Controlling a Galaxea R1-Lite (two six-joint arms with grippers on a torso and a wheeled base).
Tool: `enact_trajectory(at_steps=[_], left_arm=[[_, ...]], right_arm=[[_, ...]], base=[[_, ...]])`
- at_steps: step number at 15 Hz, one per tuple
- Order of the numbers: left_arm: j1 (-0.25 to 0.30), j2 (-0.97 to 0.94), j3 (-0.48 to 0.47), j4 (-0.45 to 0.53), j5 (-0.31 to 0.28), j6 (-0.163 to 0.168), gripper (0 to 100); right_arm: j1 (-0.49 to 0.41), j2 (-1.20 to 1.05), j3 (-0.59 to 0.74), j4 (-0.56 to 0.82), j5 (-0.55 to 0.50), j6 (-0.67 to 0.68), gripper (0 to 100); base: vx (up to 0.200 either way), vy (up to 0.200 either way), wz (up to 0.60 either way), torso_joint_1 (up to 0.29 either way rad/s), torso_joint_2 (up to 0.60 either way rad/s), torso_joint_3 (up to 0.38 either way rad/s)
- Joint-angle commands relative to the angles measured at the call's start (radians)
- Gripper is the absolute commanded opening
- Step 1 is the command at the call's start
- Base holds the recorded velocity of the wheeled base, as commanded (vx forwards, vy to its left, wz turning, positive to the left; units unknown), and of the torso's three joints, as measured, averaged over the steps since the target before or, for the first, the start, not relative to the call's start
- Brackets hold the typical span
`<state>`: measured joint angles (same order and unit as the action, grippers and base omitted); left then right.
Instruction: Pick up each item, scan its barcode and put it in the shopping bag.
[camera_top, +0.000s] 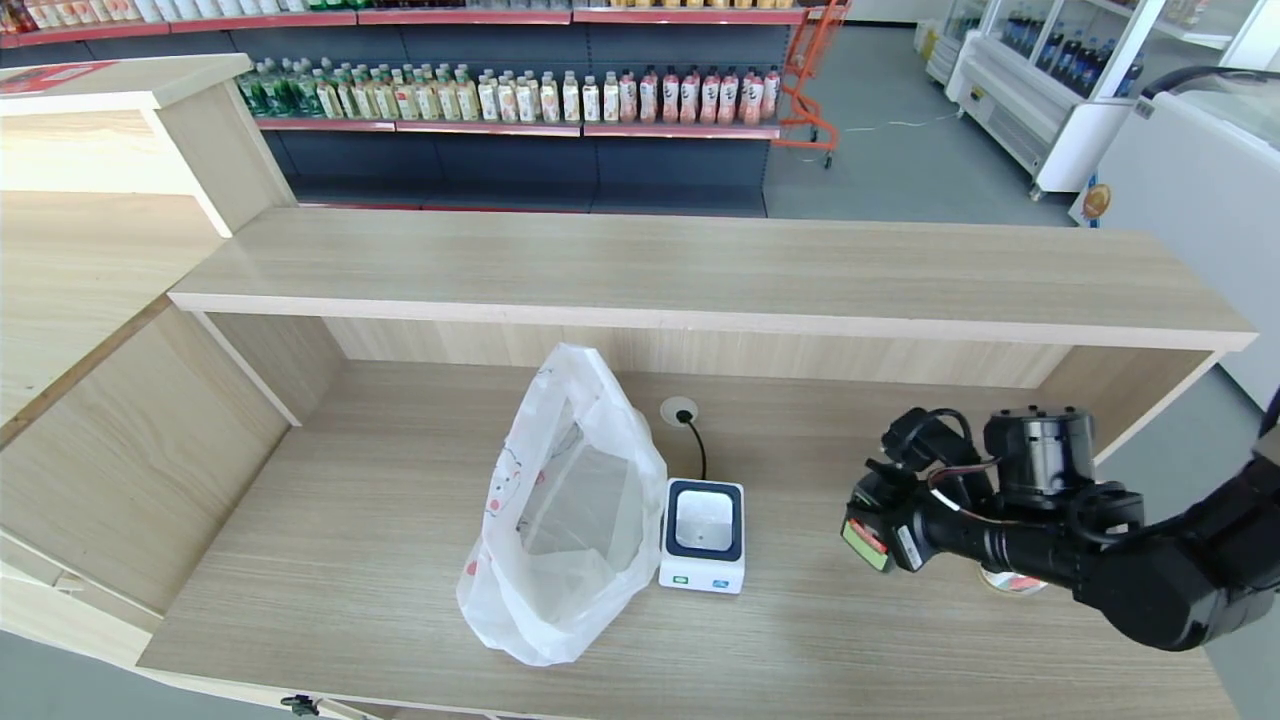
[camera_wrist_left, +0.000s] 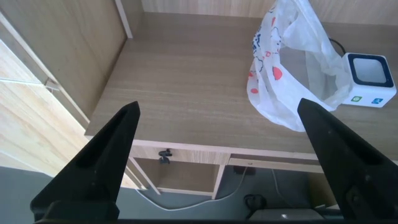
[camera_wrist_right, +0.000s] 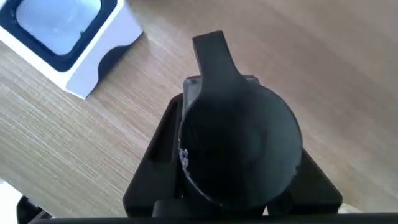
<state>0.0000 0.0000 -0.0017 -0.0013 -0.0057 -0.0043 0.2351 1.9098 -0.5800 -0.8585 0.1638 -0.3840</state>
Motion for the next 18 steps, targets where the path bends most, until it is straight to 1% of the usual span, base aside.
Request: enact_trajectory(at_steps=[1, 2, 3, 4, 5, 7, 8, 9, 10, 11, 12, 13, 14, 15, 16, 17, 18], left_arm=[[0.000, 0.000, 0.000, 0.000, 0.000, 0.000, 100], [0.000, 0.000, 0.000, 0.000, 0.000, 0.000, 100], [0.000, 0.000, 0.000, 0.000, 0.000, 0.000, 100], [0.000, 0.000, 0.000, 0.000, 0.000, 0.000, 100], [0.000, 0.000, 0.000, 0.000, 0.000, 0.000, 100], [0.000, 0.000, 0.000, 0.000, 0.000, 0.000, 100], [0.000, 0.000, 0.000, 0.000, 0.000, 0.000, 100], [0.000, 0.000, 0.000, 0.000, 0.000, 0.000, 100], [0.000, 0.000, 0.000, 0.000, 0.000, 0.000, 100], [0.000, 0.000, 0.000, 0.000, 0.000, 0.000, 100], [0.000, 0.000, 0.000, 0.000, 0.000, 0.000, 100], [0.000, 0.000, 0.000, 0.000, 0.000, 0.000, 100], [0.000, 0.000, 0.000, 0.000, 0.000, 0.000, 100], [0.000, 0.000, 0.000, 0.000, 0.000, 0.000, 100], [0.000, 0.000, 0.000, 0.000, 0.000, 0.000, 100], [0.000, 0.000, 0.000, 0.000, 0.000, 0.000, 100], [0.000, 0.000, 0.000, 0.000, 0.000, 0.000, 100]], right_arm=[[-0.042, -0.255, 0.132, -0.105, -0.001, -0.056, 0], [-0.042, -0.298, 0.193, -0.162, -0.001, -0.150, 0], [-0.045, -0.321, 0.236, -0.214, 0.005, -0.274, 0], [-0.046, -0.327, 0.238, -0.231, 0.006, -0.329, 0], [-0.045, -0.342, 0.238, -0.249, 0.010, -0.446, 0], [-0.042, -0.385, 0.244, -0.246, 0.052, -0.924, 0], [-0.039, -0.387, 0.243, -0.246, 0.134, -1.164, 0], [-0.034, -0.379, 0.241, -0.244, 0.272, -1.398, 0], [-0.025, -0.376, 0.241, -0.238, 0.356, -1.541, 0], [0.029, -0.383, 0.239, -0.198, 0.477, -1.797, 0], [0.062, -0.396, 0.239, -0.157, 0.516, -1.882, 0], [0.141, -0.440, 0.243, -0.013, 0.554, -2.000, 0], [0.208, -0.483, 0.246, 0.136, 0.565, -2.064, 0], [0.222, -0.497, 0.244, 0.233, 0.574, -2.118, 0], [0.219, -0.485, 0.241, 0.265, 0.634, -2.176, 0], [0.204, -0.471, 0.239, 0.263, 0.732, -2.219, 0], [0.184, -0.471, 0.247, 0.266, 0.764, -2.247, 0]], base=[[0.000, 0.000, 0.00, 0.000, 0.00, 0.000], [0.000, 0.000, 0.00, 0.000, 0.00, 0.000], [0.000, 0.000, 0.00, 0.000, 0.00, 0.000], [0.000, 0.000, 0.00, 0.000, 0.00, 0.000], [0.000, 0.000, 0.00, 0.000, 0.00, 0.000], [0.000, 0.000, 0.00, 0.000, 0.00, 0.000], [0.000, 0.000, 0.00, 0.000, 0.00, 0.000], [0.000, 0.000, 0.00, 0.000, 0.00, 0.000], [0.000, 0.000, 0.00, 0.000, 0.00, 0.000], [0.000, 0.000, 0.00, 0.000, 0.00, 0.000], [0.000, 0.000, 0.00, 0.000, 0.00, 0.000], [0.000, 0.000, 0.00, 0.000, 0.00, 0.000], [0.000, 0.000, 0.00, 0.000, 0.00, 0.000], [0.000, 0.000, 0.00, 0.000, 0.00, 0.000], [0.000, 0.000, 0.00, 0.000, 0.00, 0.000], [0.000, 0.000, 0.00, 0.000, 0.00, 0.000], [0.000, 0.000, 0.00, 0.000, 0.00, 0.000]])
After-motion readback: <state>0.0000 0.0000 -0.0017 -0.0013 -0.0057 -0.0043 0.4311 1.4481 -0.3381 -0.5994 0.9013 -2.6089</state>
